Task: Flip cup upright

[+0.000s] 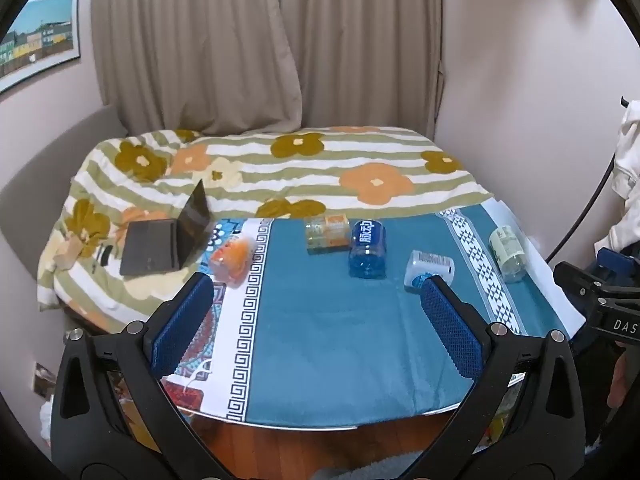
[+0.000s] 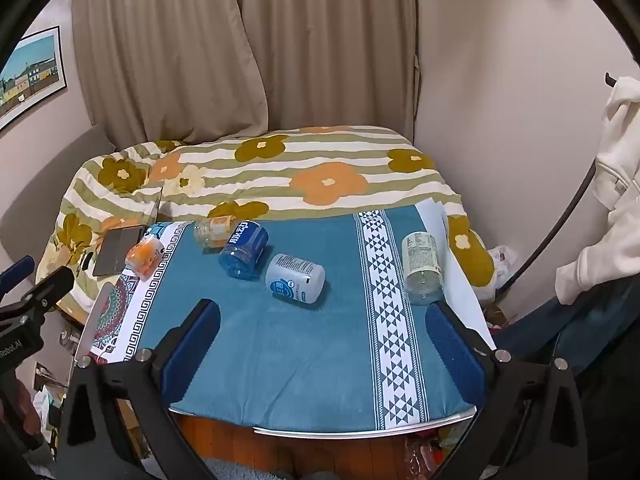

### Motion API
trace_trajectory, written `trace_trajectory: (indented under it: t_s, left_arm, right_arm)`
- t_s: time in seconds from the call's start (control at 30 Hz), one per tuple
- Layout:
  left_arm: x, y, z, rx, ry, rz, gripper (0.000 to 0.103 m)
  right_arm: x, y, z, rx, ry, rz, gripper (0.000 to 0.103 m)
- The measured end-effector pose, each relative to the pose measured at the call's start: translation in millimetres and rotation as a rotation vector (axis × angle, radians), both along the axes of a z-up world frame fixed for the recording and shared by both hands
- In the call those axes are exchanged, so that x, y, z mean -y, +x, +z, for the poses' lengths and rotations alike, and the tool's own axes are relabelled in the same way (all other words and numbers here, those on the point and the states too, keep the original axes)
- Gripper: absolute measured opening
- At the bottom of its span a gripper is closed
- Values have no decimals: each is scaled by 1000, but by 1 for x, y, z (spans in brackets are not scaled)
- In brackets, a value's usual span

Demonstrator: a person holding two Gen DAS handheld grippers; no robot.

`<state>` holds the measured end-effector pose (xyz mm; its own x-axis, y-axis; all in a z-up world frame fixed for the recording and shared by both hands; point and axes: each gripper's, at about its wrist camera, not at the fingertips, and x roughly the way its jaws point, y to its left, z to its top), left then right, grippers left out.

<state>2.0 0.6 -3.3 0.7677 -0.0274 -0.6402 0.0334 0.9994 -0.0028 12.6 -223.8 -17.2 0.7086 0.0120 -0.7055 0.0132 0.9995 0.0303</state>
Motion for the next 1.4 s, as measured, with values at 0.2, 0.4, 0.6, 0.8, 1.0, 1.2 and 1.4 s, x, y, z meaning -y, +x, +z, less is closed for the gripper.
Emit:
trace_trajectory:
  t_s: [0.2,0.4,0.6,0.8,1.0,1.2,1.4]
  left_arm:
    - [-6,-1,10,19,6,-2,103]
    - [-3,4,4,18,2,-1,103]
    - [-3,5,4,14,5,3,103]
    - [-6,4,4,15,-3,2,103]
    - [-5,6,5,12,-1,4,103]
    - [-4,6,5,12,4,5,103]
    - [-7,6,5,9,0,7,103]
  right_arm:
    - [0,-1,0,3,-1,-1,103]
    - [7,5,1,-1,-2,-2,103]
    - [8,6,-2,-1,-1,-2,103]
    - [7,8,-4,-2,-10,-5,103]
    - [6,8,-5,-1,-9,-6,103]
    - [7,8,-4,-5,-7,-5,103]
    - [6,9,-5,-5,-8,-5,103]
